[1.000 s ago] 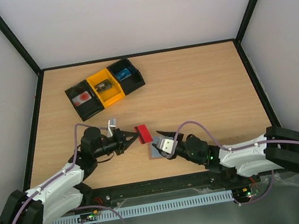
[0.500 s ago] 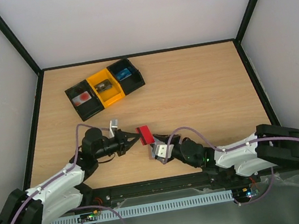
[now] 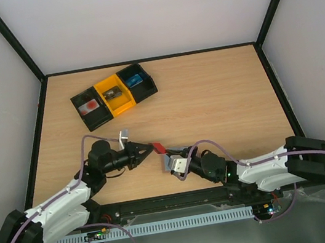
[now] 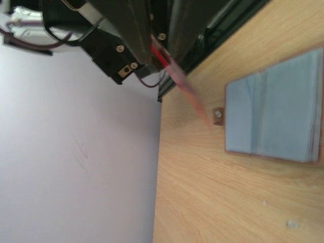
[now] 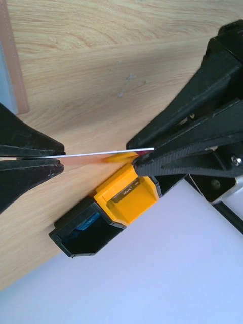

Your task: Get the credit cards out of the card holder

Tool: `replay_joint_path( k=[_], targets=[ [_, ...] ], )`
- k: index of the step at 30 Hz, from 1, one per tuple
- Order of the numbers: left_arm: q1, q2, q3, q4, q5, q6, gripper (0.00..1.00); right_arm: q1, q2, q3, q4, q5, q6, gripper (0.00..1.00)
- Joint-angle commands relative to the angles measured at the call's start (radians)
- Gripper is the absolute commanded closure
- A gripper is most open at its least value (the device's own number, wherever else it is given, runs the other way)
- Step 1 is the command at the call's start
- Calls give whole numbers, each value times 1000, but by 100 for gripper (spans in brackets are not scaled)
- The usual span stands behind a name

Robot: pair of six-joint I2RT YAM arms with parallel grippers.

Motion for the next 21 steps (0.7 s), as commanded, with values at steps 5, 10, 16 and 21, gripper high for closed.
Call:
replay_joint_path(
  k=[5,10,16,21],
  targets=[
    [2,-65,1,-68,-38,35,58,7,-84,-24,8,-33,63,98],
    [2,-131,14,-113,-87,68,36,7,-97,-47,39,-49,144,98],
    [2,-215,116,-337,-176,237,9,8,-139,12,-90,33,412,98],
    [2,-298,204,-513,-320,371,0,7,-214,75,-240,136,772,98]
  ],
)
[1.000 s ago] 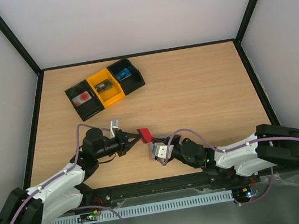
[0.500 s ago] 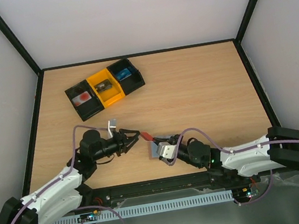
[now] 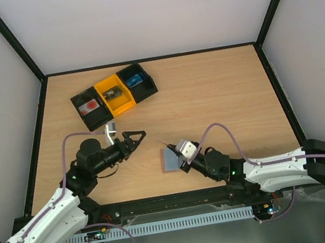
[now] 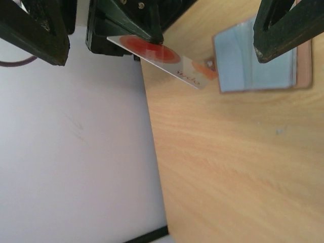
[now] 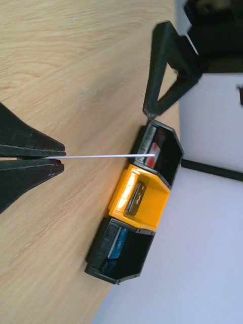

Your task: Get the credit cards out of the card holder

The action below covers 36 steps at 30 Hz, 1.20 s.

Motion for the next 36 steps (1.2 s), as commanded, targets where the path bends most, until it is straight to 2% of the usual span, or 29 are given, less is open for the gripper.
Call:
replay_joint_path(
  k=[1,7,13,19,24,31,36],
  targets=[
    [2,-84,85,-194,-159,182,0,6,-77,63,-124,91,410,98],
    [3,-171,89,-256,-244,226,0,6,-138,93,-197,126,749,98],
    [4,-244,24,-98,-124,227,5,6,-179,119,-152,50,1054,98],
    [3,-231,7,13,-7,219,11,6,-175,109,-7,3,1305,98],
    [2,-211,-22,97,55,192,20,6,-121,100,148,-67,1403,98],
    [1,-186,-68,212,108,135,39,6,-62,117,215,-120,1444,98],
    [2,-164,-70,232,117,122,53,6,-58,114,214,-116,1444,98]
  ],
)
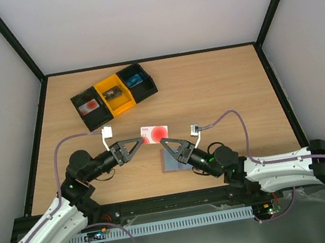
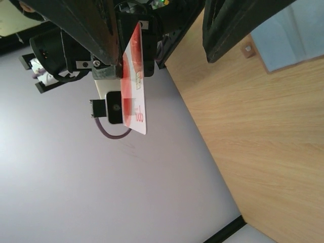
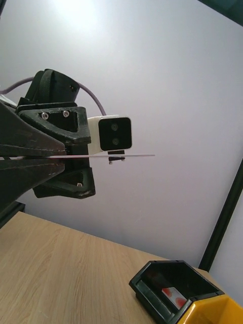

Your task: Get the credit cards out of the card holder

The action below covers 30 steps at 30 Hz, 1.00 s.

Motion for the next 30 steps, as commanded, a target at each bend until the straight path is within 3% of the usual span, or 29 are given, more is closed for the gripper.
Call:
replay_joint_path(
  k=[1,4,10,13,18,20,24,30],
  targets=[
    [1,18,-14,99,42,-20,56,6,-1,22,60,-1,28,98],
    [2,33,-27,137,53,-35,70,7,-1,22,56,-2,30,98],
    [2,59,-37,201,86,-71,79,6,-2,27,37,-5,26,98],
    [2,69,-41,227,87,-90,95,6,0,27,33,-6,21,98],
    [2,64,-41,217,64,-80,97,6,-10,27,9,2,1,95],
    [2,58,-38,207,52,-69,97,6,-18,26,-15,13,-13,88],
    [2,37,-14,131,-7,-26,97,6,-62,6,-85,35,-51,58],
    [3,25,47,-71,-153,49,97,6,-158,5,-301,45,-149,23]
  ],
)
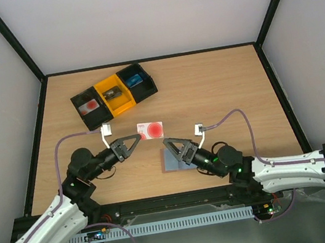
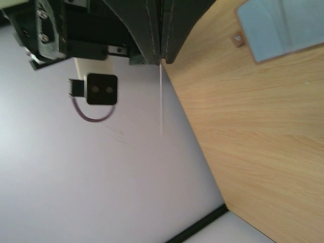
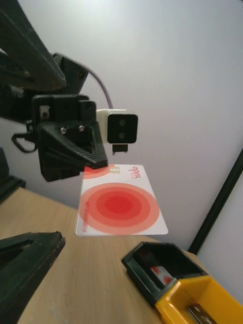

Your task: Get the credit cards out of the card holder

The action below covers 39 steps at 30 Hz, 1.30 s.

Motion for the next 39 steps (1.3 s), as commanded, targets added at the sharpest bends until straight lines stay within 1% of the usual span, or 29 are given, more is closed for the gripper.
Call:
replay_joint_path(
  k=[1,4,6,8,9,12,17,22,25,29,33,36,39],
  targets=[
    [5,-13,57,-139,-133,72,97,6,-69,12,-218,32,-99,19],
    [17,4,86,-224,-203,90,97,6,-101,36,-371,52,-128,9],
    [34,35,127,-325,-291,121,97,6,-118,49,-474,93,-130,6],
    [67,75,162,-369,-316,176,97,6,-136,56,-556,130,-128,1],
    [91,97,177,-382,-319,198,97,6,-146,55,-587,147,-126,2],
    [175,162,229,-419,-307,232,97,6,-193,37,-651,190,-111,3],
    [293,237,294,-440,-309,250,97,6,-292,-18,-676,219,-101,2],
    [423,336,361,-494,-309,292,97,6,-371,-39,-696,237,-105,2],
    [498,390,391,-487,-283,307,97,6,-395,-38,-709,238,-111,2],
    [565,466,440,-503,-358,359,97,6,-425,-45,-712,223,-133,2],
    [656,569,492,-502,-344,371,97,6,-448,-45,-745,225,-131,2],
    [695,639,524,-476,-317,375,97,6,-481,-42,-765,230,-137,2],
    [701,710,545,-428,-334,380,97,6,-500,-48,-775,250,-132,2]
  ],
)
